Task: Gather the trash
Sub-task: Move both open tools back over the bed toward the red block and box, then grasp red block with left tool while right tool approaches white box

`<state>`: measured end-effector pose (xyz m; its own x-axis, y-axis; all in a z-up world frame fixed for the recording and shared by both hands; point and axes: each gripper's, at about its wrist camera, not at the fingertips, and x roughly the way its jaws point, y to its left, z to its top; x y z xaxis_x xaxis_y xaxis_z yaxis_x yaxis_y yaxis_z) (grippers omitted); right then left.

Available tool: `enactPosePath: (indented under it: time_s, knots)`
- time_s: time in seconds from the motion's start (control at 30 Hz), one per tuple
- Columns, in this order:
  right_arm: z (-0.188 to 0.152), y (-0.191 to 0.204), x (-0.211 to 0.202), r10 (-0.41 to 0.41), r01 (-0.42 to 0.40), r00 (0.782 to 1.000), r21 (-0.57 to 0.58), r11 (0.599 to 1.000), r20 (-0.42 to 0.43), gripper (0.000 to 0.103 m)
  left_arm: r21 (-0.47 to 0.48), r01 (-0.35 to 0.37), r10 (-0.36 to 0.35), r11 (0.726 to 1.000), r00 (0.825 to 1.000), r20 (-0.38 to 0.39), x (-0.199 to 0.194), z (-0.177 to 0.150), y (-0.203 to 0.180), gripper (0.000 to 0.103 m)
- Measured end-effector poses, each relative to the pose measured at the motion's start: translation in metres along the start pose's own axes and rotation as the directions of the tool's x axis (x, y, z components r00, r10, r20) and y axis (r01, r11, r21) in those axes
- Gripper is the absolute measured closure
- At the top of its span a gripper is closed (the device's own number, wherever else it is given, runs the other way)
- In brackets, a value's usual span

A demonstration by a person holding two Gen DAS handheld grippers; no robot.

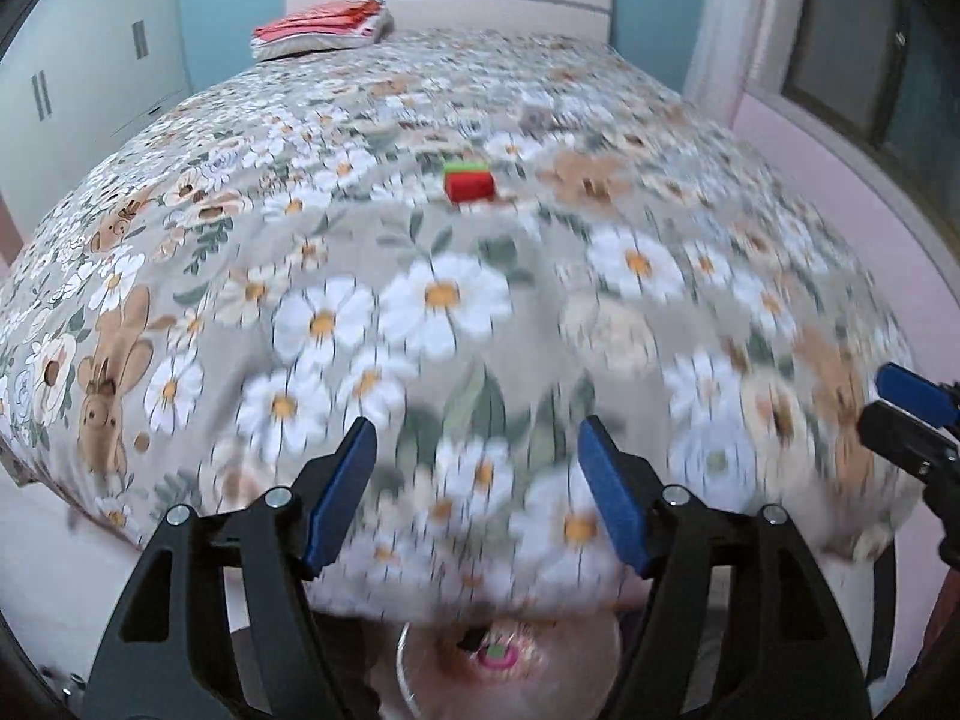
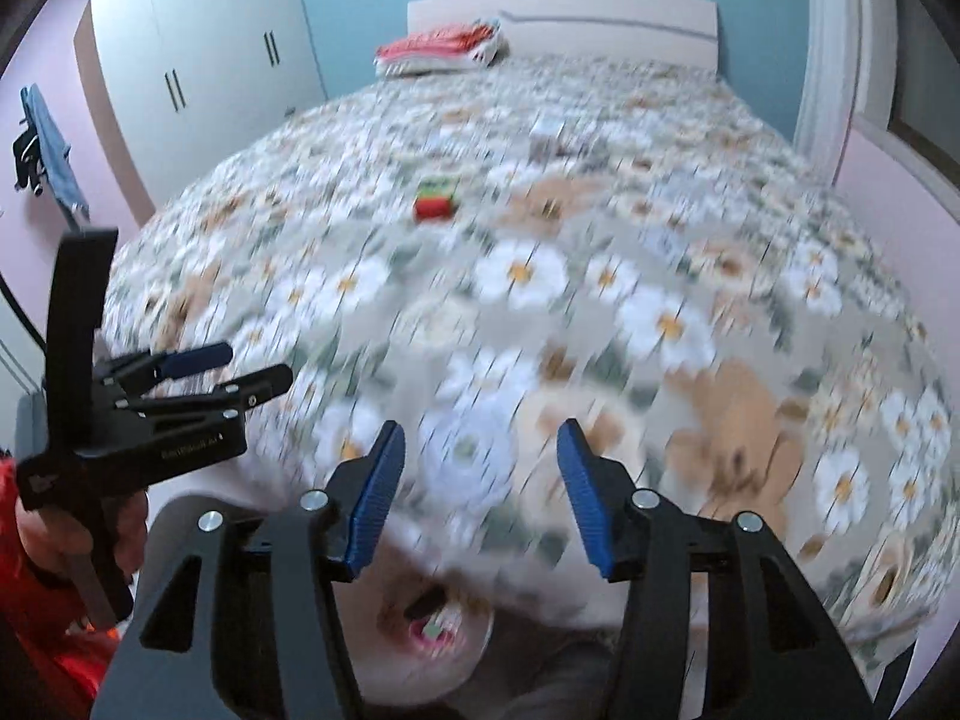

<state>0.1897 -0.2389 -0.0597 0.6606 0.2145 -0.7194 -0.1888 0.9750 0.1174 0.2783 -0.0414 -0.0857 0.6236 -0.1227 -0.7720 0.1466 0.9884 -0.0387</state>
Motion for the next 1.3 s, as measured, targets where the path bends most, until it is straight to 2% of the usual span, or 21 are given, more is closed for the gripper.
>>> enactPosePath:
  time_s: [0.17,0.3,0.43,0.67,0.93,1.03,1.3]
  knots:
    - [0.045,-0.025,0.007,-0.016,0.015,0.998,0.010,1.000,0.053,0.044,-0.066,-0.013,0.015,0.998,0.999,0.033,0.031,0.037,-0.001,0.034]
    - [0.078,-0.047,0.021,0.000,-0.003,0.997,0.034,0.999,0.074,0.043,-0.108,-0.020,0.025,0.994,0.999,0.047,0.059,0.062,-0.001,0.033]
    - [0.129,-0.064,0.048,0.064,-0.067,0.993,0.033,0.997,0.097,0.043,-0.144,-0.026,0.032,0.989,0.999,0.042,0.092,0.082,0.002,0.033]
    - [0.192,-0.067,0.107,0.096,-0.097,0.984,-0.001,0.995,0.148,0.037,-0.229,0.010,0.008,0.973,0.997,0.076,0.136,0.106,0.013,0.033]
    - [0.230,-0.075,0.194,0.116,-0.120,0.990,0.050,0.992,0.083,0.037,-0.270,0.020,0.002,0.963,0.997,0.083,0.173,0.125,0.011,0.032]
    - [0.240,-0.077,0.221,0.112,-0.116,0.992,0.058,0.992,0.064,0.037,-0.300,0.026,-0.008,0.954,0.998,0.062,0.188,0.132,0.011,0.032]
    - [0.252,-0.080,0.268,0.122,-0.125,0.992,0.056,0.991,0.043,0.037,-0.327,-0.002,0.022,0.945,0.998,0.057,0.206,0.141,0.012,0.034]
